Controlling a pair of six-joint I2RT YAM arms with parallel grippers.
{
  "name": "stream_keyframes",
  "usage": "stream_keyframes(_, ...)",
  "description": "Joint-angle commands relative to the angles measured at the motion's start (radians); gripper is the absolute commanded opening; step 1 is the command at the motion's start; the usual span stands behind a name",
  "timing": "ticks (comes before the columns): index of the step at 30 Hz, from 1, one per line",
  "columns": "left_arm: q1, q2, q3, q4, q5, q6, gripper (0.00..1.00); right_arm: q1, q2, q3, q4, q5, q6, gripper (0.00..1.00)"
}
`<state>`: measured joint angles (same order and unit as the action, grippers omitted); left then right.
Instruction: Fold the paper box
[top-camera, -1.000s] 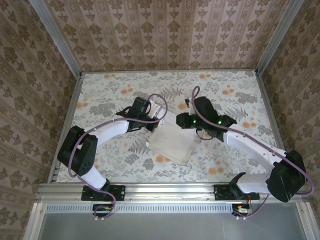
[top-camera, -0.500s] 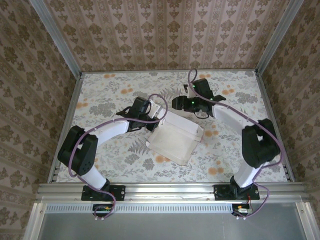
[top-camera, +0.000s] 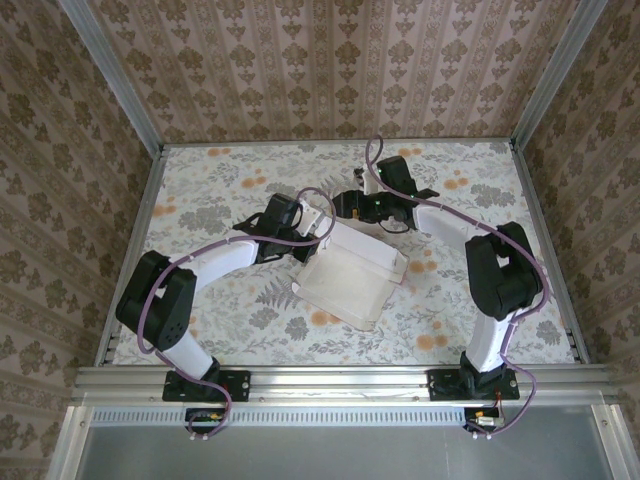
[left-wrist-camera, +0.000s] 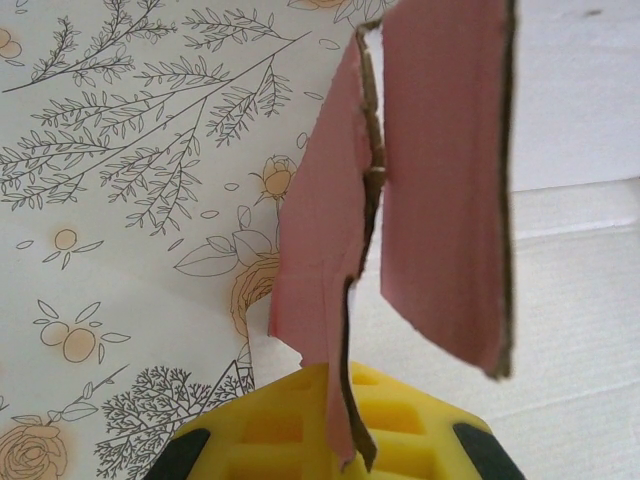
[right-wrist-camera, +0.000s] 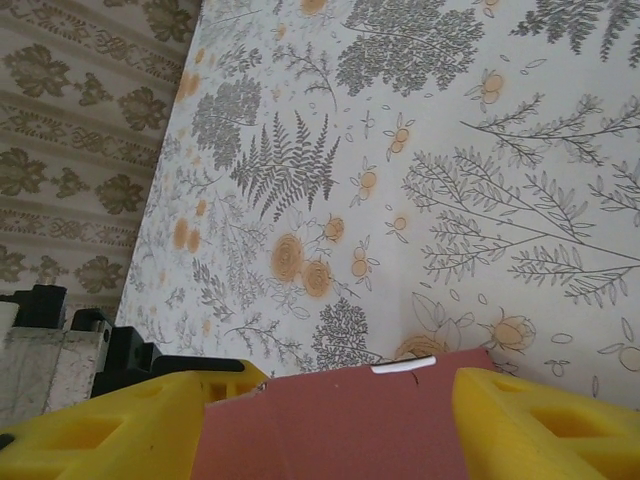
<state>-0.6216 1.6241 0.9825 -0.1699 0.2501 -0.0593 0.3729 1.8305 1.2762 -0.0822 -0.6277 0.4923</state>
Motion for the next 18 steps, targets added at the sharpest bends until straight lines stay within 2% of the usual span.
stream_keyframes(1,-0.01,0.058,-0.023,-0.116,-0.009,0.004,0.0,0.0,0.034,0.03,0.03,-0.058,-0.009,0.69)
stream_keyframes(18,-0.011,0.052,-0.025,-0.119,-0.011,0.0,0.0,0.023,0.062,0.009,0.082,-0.053,0.015,0.73)
